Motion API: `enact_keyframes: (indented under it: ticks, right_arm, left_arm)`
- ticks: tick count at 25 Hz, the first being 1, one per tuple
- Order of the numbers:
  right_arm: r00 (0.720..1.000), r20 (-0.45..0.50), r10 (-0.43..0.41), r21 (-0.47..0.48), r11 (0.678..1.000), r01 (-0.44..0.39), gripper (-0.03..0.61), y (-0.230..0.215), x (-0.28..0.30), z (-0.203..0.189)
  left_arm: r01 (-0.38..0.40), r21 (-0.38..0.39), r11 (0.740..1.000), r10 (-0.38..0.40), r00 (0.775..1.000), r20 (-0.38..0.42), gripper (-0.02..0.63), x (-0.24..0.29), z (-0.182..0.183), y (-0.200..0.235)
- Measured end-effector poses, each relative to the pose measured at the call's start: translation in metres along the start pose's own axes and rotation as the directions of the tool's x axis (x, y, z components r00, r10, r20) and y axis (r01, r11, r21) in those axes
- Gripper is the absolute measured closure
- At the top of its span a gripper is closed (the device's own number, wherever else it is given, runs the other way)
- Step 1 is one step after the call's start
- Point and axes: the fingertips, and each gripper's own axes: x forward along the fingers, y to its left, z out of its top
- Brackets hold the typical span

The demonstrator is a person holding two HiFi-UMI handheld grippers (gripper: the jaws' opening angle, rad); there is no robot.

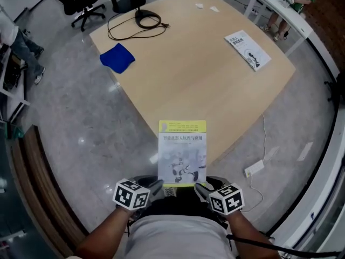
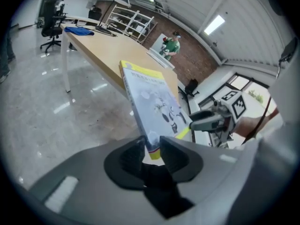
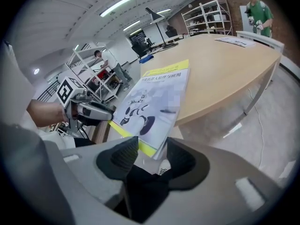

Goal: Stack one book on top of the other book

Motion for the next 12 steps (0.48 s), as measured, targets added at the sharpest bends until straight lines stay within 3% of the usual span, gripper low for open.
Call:
enact_keyframes:
  ticks: [2,4,6,8,12]
  right_arm:
    - [1.000,0.003,0.026,0.051,0.998,-0.027,0.387,-0.002,0.001,0.000]
    - [0.996,0.060,0.064,0.174,0.982,-0.074,0.387,-0.007,0.001,0.005]
    - [0.984,0.147,0.105,0.304,0.941,-0.146,0.374,-0.015,0.000,0.012]
    - [0.968,0.200,0.152,0.388,0.895,-0.221,0.368,-0.020,0.005,0.014]
    - [0.928,0.269,0.259,0.464,0.809,-0.361,0.360,-0.015,0.016,0.018]
  left_arm:
    - [0.009,-0.005,1.000,-0.009,1.000,0.000,0.503,0.001,0.002,0.003]
    - [0.014,-0.037,0.999,-0.013,0.999,0.040,0.489,0.002,0.007,0.005]
    - [0.036,-0.114,0.993,-0.022,0.992,0.124,0.422,0.002,0.017,0.007]
    - [0.089,-0.211,0.974,-0.046,0.979,0.200,0.410,0.004,0.027,0.008]
    - [0.163,-0.308,0.937,-0.100,0.973,0.209,0.403,0.017,0.029,0.009]
